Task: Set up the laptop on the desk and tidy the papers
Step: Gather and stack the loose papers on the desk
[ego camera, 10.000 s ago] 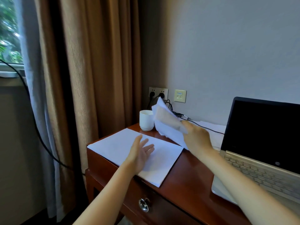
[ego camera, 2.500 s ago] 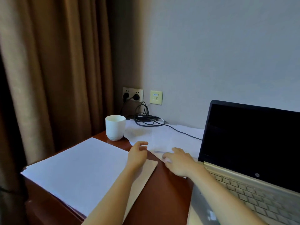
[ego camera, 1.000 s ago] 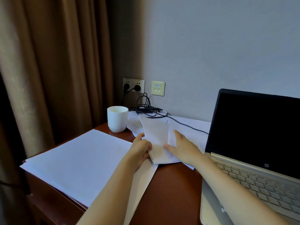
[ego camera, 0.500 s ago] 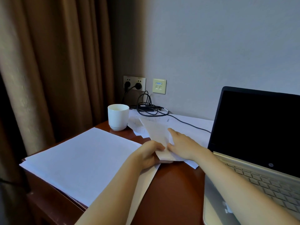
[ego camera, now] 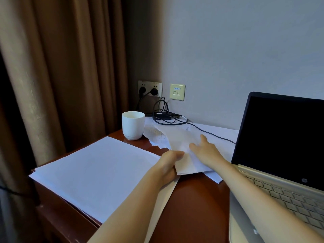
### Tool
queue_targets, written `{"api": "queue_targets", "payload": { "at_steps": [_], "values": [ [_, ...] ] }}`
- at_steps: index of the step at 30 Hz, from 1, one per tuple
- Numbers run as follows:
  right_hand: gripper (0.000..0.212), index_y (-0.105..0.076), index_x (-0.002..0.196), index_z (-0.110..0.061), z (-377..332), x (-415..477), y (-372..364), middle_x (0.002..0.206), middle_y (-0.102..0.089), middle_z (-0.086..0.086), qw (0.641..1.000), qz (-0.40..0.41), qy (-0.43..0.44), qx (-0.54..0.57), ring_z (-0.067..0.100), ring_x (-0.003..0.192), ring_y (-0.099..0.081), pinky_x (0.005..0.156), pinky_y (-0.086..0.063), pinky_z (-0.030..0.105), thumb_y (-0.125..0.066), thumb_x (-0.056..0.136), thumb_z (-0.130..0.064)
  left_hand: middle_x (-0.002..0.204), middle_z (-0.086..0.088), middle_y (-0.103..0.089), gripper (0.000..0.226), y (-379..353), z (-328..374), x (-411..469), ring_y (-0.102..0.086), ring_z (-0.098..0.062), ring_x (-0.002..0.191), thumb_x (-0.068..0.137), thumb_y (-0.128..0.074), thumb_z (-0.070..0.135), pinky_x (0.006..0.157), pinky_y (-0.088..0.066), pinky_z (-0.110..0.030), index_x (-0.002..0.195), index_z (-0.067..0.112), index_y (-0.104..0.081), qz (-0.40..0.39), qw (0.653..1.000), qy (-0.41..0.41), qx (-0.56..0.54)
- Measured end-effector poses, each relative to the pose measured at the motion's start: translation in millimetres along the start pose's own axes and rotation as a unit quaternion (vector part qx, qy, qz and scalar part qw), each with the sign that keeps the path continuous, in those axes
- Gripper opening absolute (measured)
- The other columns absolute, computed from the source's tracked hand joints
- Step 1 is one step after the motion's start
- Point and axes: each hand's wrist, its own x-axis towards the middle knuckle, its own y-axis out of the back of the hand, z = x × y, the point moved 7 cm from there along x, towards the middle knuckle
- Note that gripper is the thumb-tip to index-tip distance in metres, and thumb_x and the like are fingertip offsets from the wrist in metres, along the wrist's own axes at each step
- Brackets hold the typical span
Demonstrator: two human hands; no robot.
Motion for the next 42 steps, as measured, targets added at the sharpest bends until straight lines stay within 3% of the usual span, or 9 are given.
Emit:
{"api": "queue_targets", "payload": {
  "at_steps": [9, 13, 17, 24, 29, 31, 33, 37, 42],
  "values": [
    [0.060, -0.027, 0.143, -0.006, 4, -1, 5, 0.138, -0.043, 0.017, 0.999, 0.028, -0.019, 0.014, 0.031, 0.122, -0.045, 0.092, -0.039, 0.032, -0.044, 0.094, -0.037, 0.114, -0.014, -0.064, 0.032, 1, -1, 1, -0.059, -0.031, 0.106, 0.092, -0.036, 0.005, 0.094, -0.043, -0.041, 0.116, 0.009, -0.056, 0.004, 1.000, 0.003, 0.001],
    [0.073, -0.026, 0.147, -0.017, 1, 0, -9, 0.149, -0.034, 0.007, 0.996, -0.086, -0.001, 0.036, 0.022, 0.132, -0.039, 0.090, -0.033, 0.024, -0.057, 0.083, -0.033, 0.094, -0.014, -0.067, 0.032, -9, 6, -5, -0.063, -0.027, 0.082, 0.088, -0.033, 0.005, 0.077, -0.050, -0.036, 0.104, 0.003, -0.061, -0.057, 0.993, 0.002, -0.106],
    [0.090, -0.021, 0.148, -0.020, -4, -5, -21, 0.153, -0.027, 0.002, 0.988, -0.144, 0.044, -0.030, 0.019, 0.137, -0.032, 0.100, -0.033, 0.027, -0.057, 0.068, -0.039, 0.087, -0.013, -0.062, 0.031, -7, 4, -7, -0.060, -0.025, 0.073, 0.086, -0.036, 0.009, 0.066, -0.048, -0.032, 0.105, 0.004, -0.059, -0.050, 0.995, 0.024, -0.082],
    [0.073, -0.025, 0.148, -0.015, 10, -2, -2, 0.150, -0.035, 0.004, 0.994, -0.083, 0.070, -0.023, 0.020, 0.134, -0.041, 0.107, -0.034, 0.028, -0.062, 0.085, -0.021, 0.105, -0.018, -0.062, 0.037, -8, 1, -7, -0.060, -0.029, 0.088, 0.090, -0.031, 0.001, 0.079, -0.050, -0.037, 0.121, 0.001, -0.052, -0.013, 0.997, 0.015, -0.072],
    [0.047, -0.046, 0.135, -0.003, 12, -4, 7, 0.130, -0.056, 0.016, 0.997, -0.032, 0.071, -0.025, 0.029, 0.121, -0.053, 0.099, -0.041, 0.030, -0.056, 0.090, -0.012, 0.108, -0.018, -0.061, 0.033, -6, 0, -5, -0.058, -0.032, 0.095, 0.090, -0.034, 0.002, 0.093, -0.046, -0.044, 0.118, 0.004, -0.051, 0.010, 0.999, 0.021, -0.047],
    [0.016, -0.062, 0.097, -0.001, 13, -2, 10, 0.095, -0.064, 0.016, 0.992, 0.020, 0.074, -0.104, 0.034, 0.096, -0.058, 0.074, -0.046, 0.033, -0.052, 0.089, -0.010, 0.109, -0.018, -0.061, 0.031, -5, 0, -5, -0.058, -0.033, 0.097, 0.091, -0.034, 0.002, 0.095, -0.045, -0.045, 0.118, 0.004, -0.049, 0.017, 0.999, 0.019, -0.044],
    [0.030, -0.040, 0.060, -0.008, 13, -2, 14, 0.065, -0.045, 0.006, 0.983, 0.065, 0.065, -0.159, 0.029, 0.072, -0.046, 0.051, -0.029, 0.027, -0.048, 0.089, -0.011, 0.117, -0.020, -0.060, 0.034, -4, -1, -5, -0.058, -0.033, 0.101, 0.092, -0.035, 0.004, 0.092, -0.046, -0.043, 0.123, 0.002, -0.048, 0.020, 0.998, 0.016, -0.061],
    [0.037, -0.025, 0.059, -0.017, 1, -7, 20, 0.061, -0.035, 0.002, 0.979, 0.115, 0.077, -0.147, 0.027, 0.067, -0.040, 0.049, -0.025, 0.029, -0.040, 0.093, -0.014, 0.102, -0.016, -0.062, 0.028, -2, 2, -5, -0.059, -0.028, 0.090, 0.095, -0.037, 0.010, 0.084, -0.048, -0.040, 0.118, 0.002, -0.051, 0.037, 0.995, -0.004, -0.096],
    [0.028, -0.036, 0.068, -0.018, -35, -32, 14, 0.065, -0.044, 0.006, 0.971, 0.134, 0.141, -0.140, 0.031, 0.073, -0.043, 0.061, -0.028, 0.029, -0.041, 0.095, -0.022, 0.088, -0.015, -0.061, 0.021, 4, 3, -12, -0.059, -0.029, 0.082, 0.095, -0.039, 0.018, 0.081, -0.047, -0.038, 0.100, 0.007, -0.056, 0.098, 0.991, 0.012, -0.095]
  ]
}}
